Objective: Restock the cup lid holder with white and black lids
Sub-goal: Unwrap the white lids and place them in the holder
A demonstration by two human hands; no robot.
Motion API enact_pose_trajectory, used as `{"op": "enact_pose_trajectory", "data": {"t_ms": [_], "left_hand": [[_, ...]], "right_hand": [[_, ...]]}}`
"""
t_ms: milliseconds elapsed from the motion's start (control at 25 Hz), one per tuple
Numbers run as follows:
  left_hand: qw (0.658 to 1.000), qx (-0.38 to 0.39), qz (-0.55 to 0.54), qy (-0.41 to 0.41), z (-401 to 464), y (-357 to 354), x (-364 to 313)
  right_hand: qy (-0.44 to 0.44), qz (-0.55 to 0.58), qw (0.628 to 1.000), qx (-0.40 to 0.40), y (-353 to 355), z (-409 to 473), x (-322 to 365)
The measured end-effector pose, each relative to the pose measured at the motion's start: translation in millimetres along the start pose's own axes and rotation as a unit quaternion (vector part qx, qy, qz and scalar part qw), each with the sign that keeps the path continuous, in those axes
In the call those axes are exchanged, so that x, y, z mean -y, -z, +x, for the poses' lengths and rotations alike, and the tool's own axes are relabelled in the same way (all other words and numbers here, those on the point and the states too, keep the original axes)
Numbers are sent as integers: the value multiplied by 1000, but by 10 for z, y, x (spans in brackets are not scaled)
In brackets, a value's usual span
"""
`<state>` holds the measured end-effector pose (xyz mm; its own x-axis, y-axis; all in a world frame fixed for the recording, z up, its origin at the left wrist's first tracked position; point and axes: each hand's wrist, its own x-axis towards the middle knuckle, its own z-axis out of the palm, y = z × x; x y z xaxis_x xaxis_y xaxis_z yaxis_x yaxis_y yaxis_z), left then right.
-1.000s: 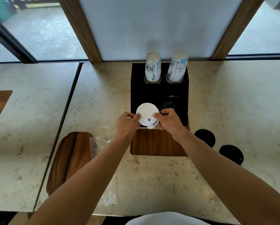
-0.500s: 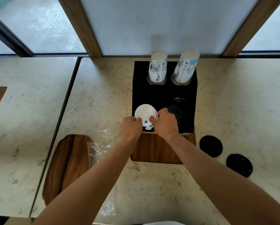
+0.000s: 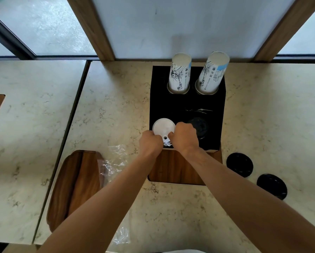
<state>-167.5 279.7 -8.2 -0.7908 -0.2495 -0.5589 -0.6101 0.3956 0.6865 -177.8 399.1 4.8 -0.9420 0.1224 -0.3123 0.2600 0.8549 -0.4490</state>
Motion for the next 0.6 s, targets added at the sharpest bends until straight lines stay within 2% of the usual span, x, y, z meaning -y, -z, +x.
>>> {"op": "enact_pose_trajectory", "data": {"t_ms": [360,600], "left_hand": [[998,44,19,41,292,-68,-52],[989,90,-53,104,309,-112,-89]], "right_hand": [[-6,-14,998,55,-56,34,60],[-13,-72,990,121,27,98,89]]}}
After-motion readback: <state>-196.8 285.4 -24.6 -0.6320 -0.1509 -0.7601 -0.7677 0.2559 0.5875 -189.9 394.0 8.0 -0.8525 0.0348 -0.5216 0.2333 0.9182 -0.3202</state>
